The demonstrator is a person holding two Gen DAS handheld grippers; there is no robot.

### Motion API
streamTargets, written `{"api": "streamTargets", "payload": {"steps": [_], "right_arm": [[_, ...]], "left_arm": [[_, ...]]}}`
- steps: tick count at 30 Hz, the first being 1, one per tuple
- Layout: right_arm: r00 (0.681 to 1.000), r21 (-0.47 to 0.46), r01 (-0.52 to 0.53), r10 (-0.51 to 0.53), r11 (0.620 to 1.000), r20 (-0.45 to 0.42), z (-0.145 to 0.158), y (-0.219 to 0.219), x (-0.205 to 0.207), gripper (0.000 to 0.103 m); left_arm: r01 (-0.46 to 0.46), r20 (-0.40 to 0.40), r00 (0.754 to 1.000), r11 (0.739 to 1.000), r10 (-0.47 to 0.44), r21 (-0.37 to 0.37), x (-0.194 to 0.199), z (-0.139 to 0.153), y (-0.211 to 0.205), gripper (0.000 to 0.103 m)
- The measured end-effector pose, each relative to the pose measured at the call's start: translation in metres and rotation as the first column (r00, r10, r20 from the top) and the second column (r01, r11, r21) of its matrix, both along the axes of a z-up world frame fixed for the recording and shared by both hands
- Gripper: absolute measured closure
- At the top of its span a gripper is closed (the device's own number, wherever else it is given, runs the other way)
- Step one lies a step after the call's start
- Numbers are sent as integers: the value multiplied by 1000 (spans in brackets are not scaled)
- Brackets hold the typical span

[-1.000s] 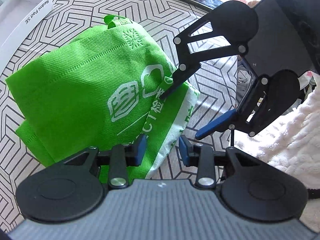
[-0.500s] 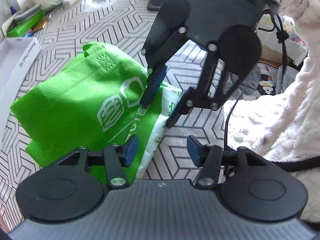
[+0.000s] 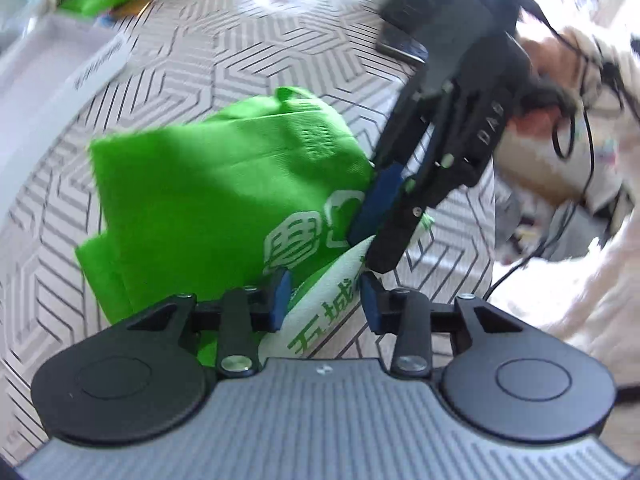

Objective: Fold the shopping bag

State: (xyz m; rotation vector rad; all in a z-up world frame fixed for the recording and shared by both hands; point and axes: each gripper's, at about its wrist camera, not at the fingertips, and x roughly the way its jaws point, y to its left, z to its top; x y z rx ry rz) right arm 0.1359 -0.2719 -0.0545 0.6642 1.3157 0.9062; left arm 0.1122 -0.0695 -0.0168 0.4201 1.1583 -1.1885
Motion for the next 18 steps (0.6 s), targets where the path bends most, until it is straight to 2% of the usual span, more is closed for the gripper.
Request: {"api": "streamTargets", "payload": {"steps": [1, 2, 4, 5, 6, 7, 8, 11, 12, 13, 16, 17, 18], "right_arm": [[1000, 6, 0, 0, 1000, 1, -2, 0, 2, 77], [1000, 5, -1, 1, 1000, 15, -2, 1, 2, 77], [986, -58, -35, 44, 998, 158, 12, 9, -9, 74], [965, -105, -53, 78, 993, 250, 21, 13, -17, 71], [927, -162, -68, 123, 984, 356, 31, 19, -28, 61], [877, -228, -75, 173, 971, 449, 39, 25, -42, 46], [824, -295, -73, 224, 953, 521, 44, 31, -55, 43], [660, -455, -18, 352, 890, 663, 53, 50, -89, 51], [632, -482, 17, 364, 876, 684, 53, 54, -95, 61], [616, -493, 42, 366, 869, 698, 52, 56, -98, 66], [570, -511, 70, 386, 857, 725, 50, 60, -107, 69], [595, -490, 76, 354, 869, 721, 48, 58, -106, 69], [644, -450, 87, 294, 889, 706, 46, 54, -103, 69]], "left_arm": [[-31, -48, 998, 1000, 31, 4, 5, -3, 2, 67], [-70, -132, 989, 997, 71, 15, 14, -8, 5, 68], [-100, -223, 969, 995, 103, 24, 24, -14, 10, 68], [-108, -251, 962, 994, 111, 25, 28, -16, 11, 68], [-113, -259, 959, 993, 115, 25, 30, -17, 10, 68], [-117, -265, 957, 993, 120, 26, 31, -17, 10, 68], [-113, -261, 958, 993, 116, 26, 30, -17, 9, 67], [-89, -242, 966, 996, 92, 24, 28, -15, 6, 67], [-90, -242, 966, 996, 92, 21, 28, -15, 6, 67], [-93, -243, 965, 995, 95, 18, 29, -15, 7, 67], [-89, -230, 969, 996, 88, 4, 28, -15, 8, 67], [-86, -220, 972, 996, 84, 2, 27, -15, 8, 66], [-82, -210, 974, 997, 81, 2, 29, -16, 5, 66]]}}
